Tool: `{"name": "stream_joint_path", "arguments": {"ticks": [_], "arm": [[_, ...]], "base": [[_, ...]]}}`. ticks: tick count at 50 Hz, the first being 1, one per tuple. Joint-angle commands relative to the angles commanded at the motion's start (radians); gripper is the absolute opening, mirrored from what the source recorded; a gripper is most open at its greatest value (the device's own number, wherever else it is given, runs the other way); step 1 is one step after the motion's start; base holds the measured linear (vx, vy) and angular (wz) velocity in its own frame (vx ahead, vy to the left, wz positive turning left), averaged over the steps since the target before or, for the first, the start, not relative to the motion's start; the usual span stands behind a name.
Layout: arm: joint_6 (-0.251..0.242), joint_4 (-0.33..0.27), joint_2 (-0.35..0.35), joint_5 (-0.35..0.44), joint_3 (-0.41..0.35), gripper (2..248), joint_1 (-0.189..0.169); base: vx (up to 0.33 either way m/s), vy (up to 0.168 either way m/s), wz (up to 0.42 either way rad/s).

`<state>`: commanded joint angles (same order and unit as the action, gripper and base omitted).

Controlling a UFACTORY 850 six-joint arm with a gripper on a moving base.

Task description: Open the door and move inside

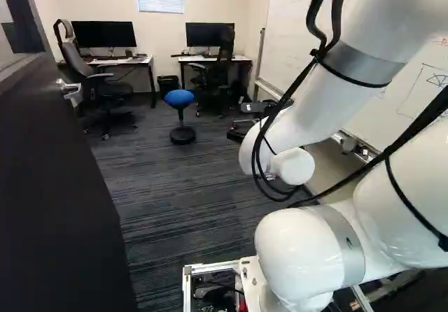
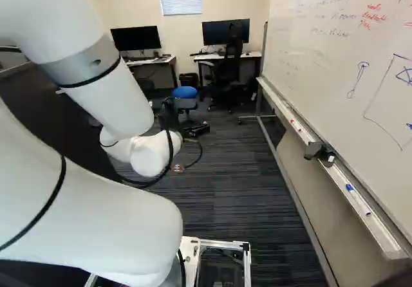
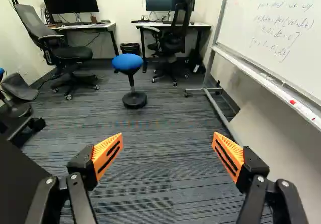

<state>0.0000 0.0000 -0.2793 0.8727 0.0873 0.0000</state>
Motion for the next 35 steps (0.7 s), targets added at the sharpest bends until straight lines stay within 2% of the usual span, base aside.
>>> {"name": "stream_joint_path", "arguments": {"ticks": [35], "arm": [[0.000,0.000,0.000,0.000,0.000,247,0.000]], "base": [[0.190,0.011,-0.003]]}}
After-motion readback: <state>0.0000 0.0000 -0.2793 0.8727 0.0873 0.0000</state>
